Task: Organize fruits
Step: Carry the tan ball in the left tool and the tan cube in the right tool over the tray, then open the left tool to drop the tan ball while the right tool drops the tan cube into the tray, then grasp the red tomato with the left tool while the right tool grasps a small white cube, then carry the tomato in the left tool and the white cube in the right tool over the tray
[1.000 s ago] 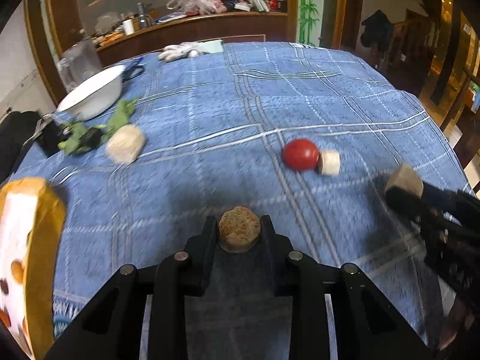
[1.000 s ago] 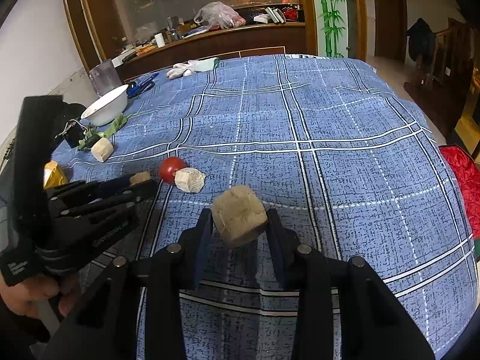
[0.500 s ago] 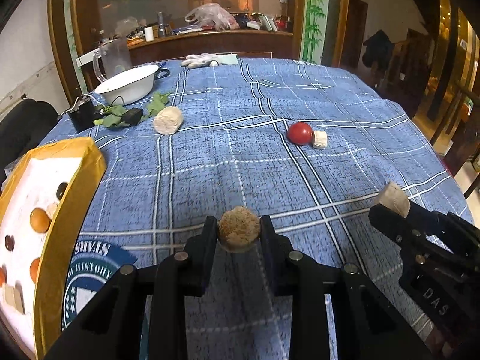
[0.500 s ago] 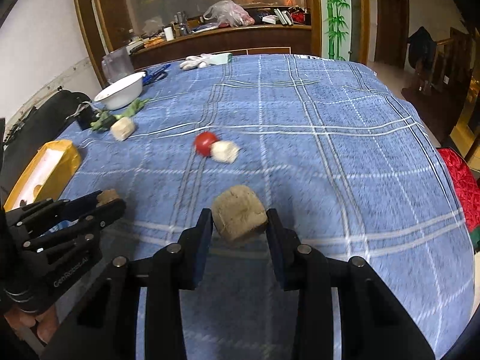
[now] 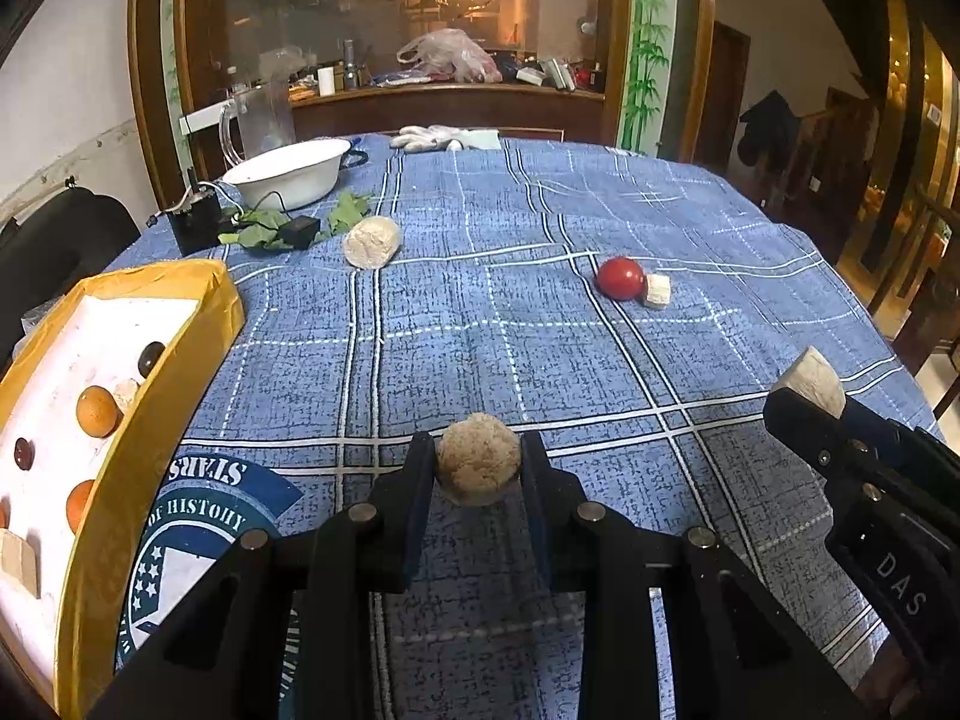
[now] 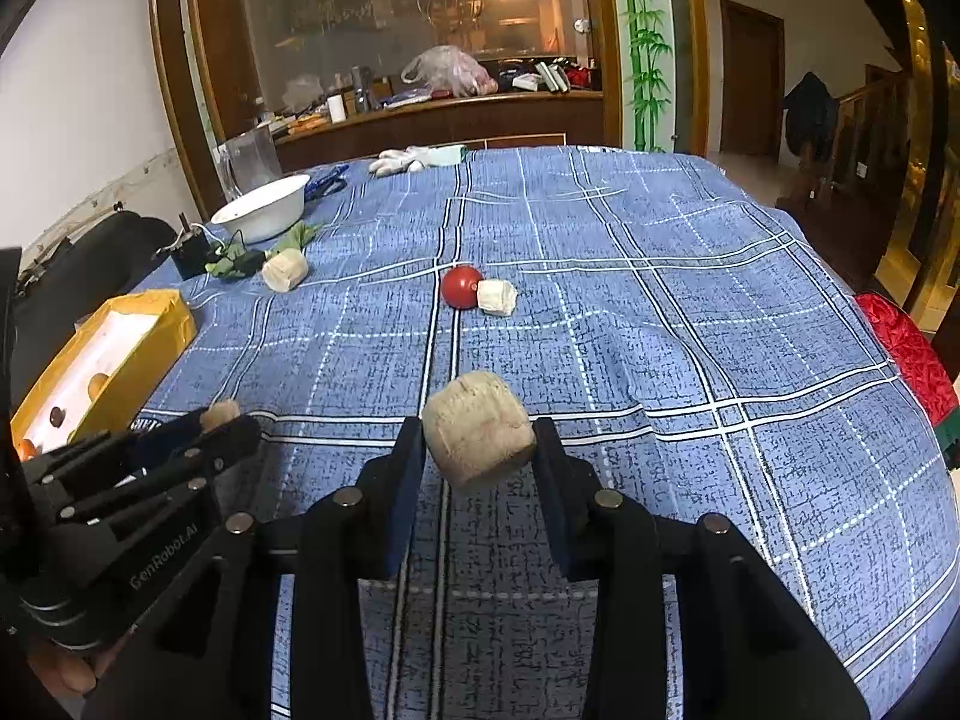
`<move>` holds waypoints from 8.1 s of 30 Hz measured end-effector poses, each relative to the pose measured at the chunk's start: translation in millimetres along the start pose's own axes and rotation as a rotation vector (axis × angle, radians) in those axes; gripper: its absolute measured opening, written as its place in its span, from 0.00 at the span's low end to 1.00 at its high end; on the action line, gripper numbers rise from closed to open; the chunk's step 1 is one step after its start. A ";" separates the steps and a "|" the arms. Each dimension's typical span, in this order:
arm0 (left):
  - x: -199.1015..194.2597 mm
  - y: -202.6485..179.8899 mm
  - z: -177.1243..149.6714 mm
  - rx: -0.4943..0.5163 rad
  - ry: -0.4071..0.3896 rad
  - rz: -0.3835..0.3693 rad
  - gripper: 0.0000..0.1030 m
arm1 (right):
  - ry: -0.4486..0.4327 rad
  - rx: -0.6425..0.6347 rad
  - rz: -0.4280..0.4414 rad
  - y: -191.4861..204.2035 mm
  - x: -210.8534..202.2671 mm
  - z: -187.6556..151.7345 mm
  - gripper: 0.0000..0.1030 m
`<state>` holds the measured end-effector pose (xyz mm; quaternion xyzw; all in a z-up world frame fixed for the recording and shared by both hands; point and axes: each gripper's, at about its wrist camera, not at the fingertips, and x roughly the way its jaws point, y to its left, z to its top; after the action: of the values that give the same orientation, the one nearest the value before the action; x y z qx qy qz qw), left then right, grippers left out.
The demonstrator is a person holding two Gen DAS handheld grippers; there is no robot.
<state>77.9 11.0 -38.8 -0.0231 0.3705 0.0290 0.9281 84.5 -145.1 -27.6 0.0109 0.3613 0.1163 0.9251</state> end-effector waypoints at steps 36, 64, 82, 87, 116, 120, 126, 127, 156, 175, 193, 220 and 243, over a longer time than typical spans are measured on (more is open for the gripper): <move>-19.2 3.0 -4.2 -0.018 -0.104 0.049 0.27 | -0.067 0.025 0.053 -4.8 -11.8 -0.9 0.37; -106.5 104.3 -29.3 -0.143 -0.137 0.219 0.27 | -0.102 -0.015 0.041 2.4 -17.9 0.8 0.37; -109.7 209.0 -37.2 -0.333 -0.049 0.407 0.27 | -0.077 -0.165 0.267 89.1 -44.7 14.8 0.37; -101.4 223.4 -37.4 -0.362 -0.020 0.421 0.27 | -0.066 -0.221 0.354 127.3 -40.9 22.1 0.37; -66.5 277.1 -21.3 -0.415 0.092 0.425 0.27 | 0.105 -0.444 0.494 291.7 60.6 45.7 0.37; -60.4 277.7 -21.1 -0.413 0.109 0.420 0.27 | 0.121 -0.448 0.494 305.3 81.3 53.6 0.37; -60.0 277.9 -20.6 -0.413 0.115 0.413 0.27 | 0.149 -0.431 0.488 312.2 103.9 59.2 0.37; -60.1 277.9 -20.8 -0.412 0.115 0.415 0.27 | 0.151 -0.430 0.487 312.7 105.3 59.3 0.37; -64.7 279.5 -27.4 -0.430 0.138 0.452 0.28 | 0.156 -0.433 0.496 328.3 109.2 60.9 0.38; -99.5 223.8 -19.0 -0.471 0.023 0.346 0.79 | 0.079 -0.320 0.396 238.7 50.0 68.2 0.72; 0.3 50.9 42.6 -0.100 0.051 0.030 0.79 | 0.195 -0.040 0.007 -17.1 95.2 58.4 0.51; 100.6 -61.0 76.5 0.068 0.136 -0.085 0.29 | -0.002 0.108 0.050 -74.5 62.7 81.4 0.18; -35.0 55.1 -8.5 -0.096 0.051 0.051 0.29 | 0.067 0.009 -0.002 -30.7 26.4 38.8 0.18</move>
<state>42.9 64.1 -22.1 -0.0589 0.3929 0.0699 0.9150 135.6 -166.6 -19.7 0.0110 0.3928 0.1140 0.9125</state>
